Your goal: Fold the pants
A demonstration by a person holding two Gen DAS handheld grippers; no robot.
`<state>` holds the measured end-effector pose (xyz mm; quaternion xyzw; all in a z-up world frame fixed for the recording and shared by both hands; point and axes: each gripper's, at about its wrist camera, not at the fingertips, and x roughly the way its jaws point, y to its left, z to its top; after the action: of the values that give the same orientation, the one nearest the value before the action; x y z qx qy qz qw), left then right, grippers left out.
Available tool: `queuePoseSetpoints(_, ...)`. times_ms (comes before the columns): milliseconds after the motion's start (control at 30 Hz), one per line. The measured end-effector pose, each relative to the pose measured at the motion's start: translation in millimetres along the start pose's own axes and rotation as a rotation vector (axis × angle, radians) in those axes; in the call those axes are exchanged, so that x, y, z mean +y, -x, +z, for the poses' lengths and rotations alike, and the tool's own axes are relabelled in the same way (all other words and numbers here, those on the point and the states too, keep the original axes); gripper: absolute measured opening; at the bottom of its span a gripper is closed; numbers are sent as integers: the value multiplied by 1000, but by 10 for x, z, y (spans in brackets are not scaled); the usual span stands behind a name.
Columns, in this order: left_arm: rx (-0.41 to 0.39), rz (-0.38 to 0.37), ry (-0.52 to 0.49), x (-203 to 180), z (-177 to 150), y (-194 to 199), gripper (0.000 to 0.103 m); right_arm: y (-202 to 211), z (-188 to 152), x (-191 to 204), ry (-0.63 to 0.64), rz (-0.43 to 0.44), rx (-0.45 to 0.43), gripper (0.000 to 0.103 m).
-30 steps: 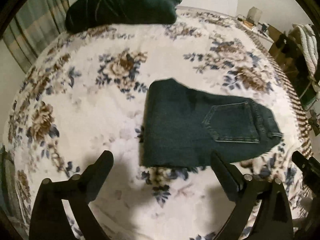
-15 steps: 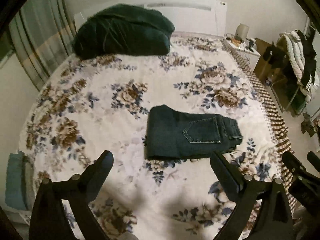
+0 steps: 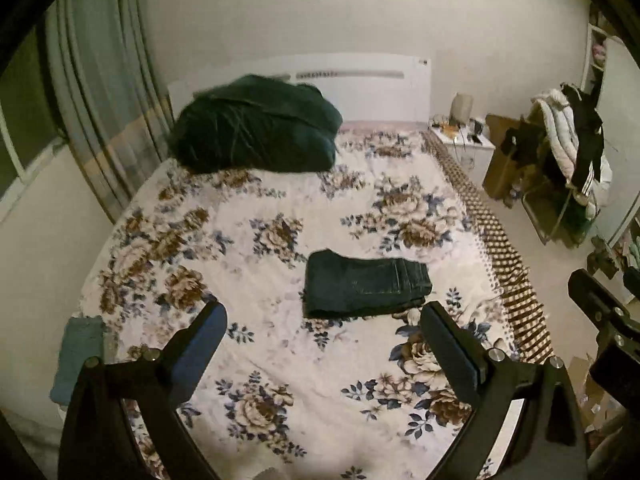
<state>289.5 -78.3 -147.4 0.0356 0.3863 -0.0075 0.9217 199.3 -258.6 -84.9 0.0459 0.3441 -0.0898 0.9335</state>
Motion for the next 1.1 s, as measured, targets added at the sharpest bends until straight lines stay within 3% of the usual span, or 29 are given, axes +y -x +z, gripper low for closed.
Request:
queuePoseSetpoints(267, -92, 9, 10, 81, 18, 800, 99, 1219, 120, 23, 26, 21, -99, 103)
queuePoseSetpoints(467, -125, 12, 34, 147, -18, 1117, 99, 1808, 122, -11, 24, 33, -128, 103)
queuePoseSetpoints(767, -124, -30, 56, 199, -106, 1275, 103, 2110, 91, -57, 31, 55, -117, 103)
queuePoseSetpoints(1100, -80, 17, 74, 210, -84, 1249, 103, 1871, 206, -112, 49, 57, -74, 103)
